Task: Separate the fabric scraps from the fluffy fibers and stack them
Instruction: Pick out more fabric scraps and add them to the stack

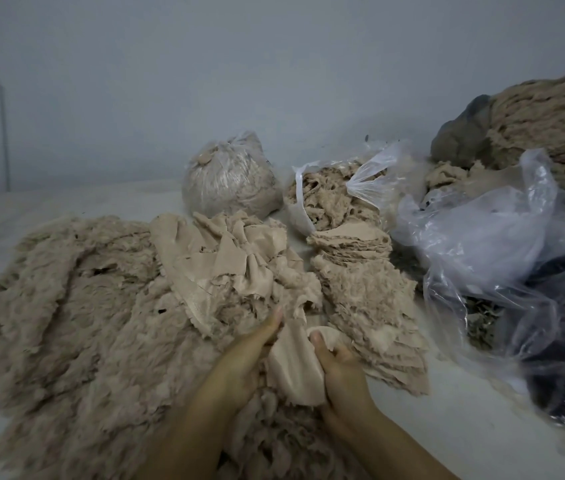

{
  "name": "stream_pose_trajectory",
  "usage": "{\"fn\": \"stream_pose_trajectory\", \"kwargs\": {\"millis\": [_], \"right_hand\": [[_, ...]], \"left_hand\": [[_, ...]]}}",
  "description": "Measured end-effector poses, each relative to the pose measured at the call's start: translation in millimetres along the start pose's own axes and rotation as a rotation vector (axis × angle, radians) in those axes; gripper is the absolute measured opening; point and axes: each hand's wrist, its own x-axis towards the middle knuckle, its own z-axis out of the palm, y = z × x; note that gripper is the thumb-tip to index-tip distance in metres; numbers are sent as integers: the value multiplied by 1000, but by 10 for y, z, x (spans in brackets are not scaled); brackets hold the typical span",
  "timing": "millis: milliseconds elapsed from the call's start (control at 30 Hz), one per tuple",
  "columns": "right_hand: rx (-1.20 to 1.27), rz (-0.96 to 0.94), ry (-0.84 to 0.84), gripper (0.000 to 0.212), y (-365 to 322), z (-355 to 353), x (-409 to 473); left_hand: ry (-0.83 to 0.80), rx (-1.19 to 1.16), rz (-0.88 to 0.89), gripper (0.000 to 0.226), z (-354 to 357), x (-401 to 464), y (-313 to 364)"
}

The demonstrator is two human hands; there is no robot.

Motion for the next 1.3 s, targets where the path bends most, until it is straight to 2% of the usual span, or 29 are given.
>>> {"fn": "stream_pose_trajectory", "kwargs": {"millis": [67,167,267,367,467,533,567,633,700,800,967,1033,1100,1167,1267,1300], "right_hand": [[-20,-18,27,27,14,8,-14],[83,0,106,26,-7,-43,-4],[131,-4,188,28,-1,-106,68],[191,8,178,34,9,-158,124],[127,64,57,56,0,-169,131],[63,154,-97,60,-11,-107,77],[19,178,-165,56,-15,-75,49],[-49,123,-249,32,-6,-21,9],[-115,-14,-143,17,7,-8,20],[-140,-151,-2,28,3,-46,39],[-251,-195,87,35,-17,-77,18],[-310,-173,12,43,-51,-97,-12],[-337,-60,-165,50,-84,-85,-58],[-287,8,-315,39,-78,-29,-111],[-278,-131,-288,26,-61,11,-135],[-316,-187,-283,22,-51,2,-135]], "left_hand": [[51,-85,26,43,100,29,-6],[209,-153,134,21,145,71,-54],[328,-24,229,22,130,88,-134],[369,21,264,24,110,59,-176],[329,-17,268,26,70,26,-191],[260,-38,246,28,77,5,-193],[233,-27,243,29,95,0,-202],[245,-2,259,28,127,3,-208],[290,26,275,26,133,-3,-195],[298,62,296,25,114,-37,-189],[262,-29,364,26,99,-108,-150],[209,-78,354,29,74,-127,-99],[166,-86,340,28,72,-132,-70],[174,-103,295,25,72,-113,-77],[125,-59,149,33,79,-116,-70],[118,-10,151,33,66,-109,-59]]}}
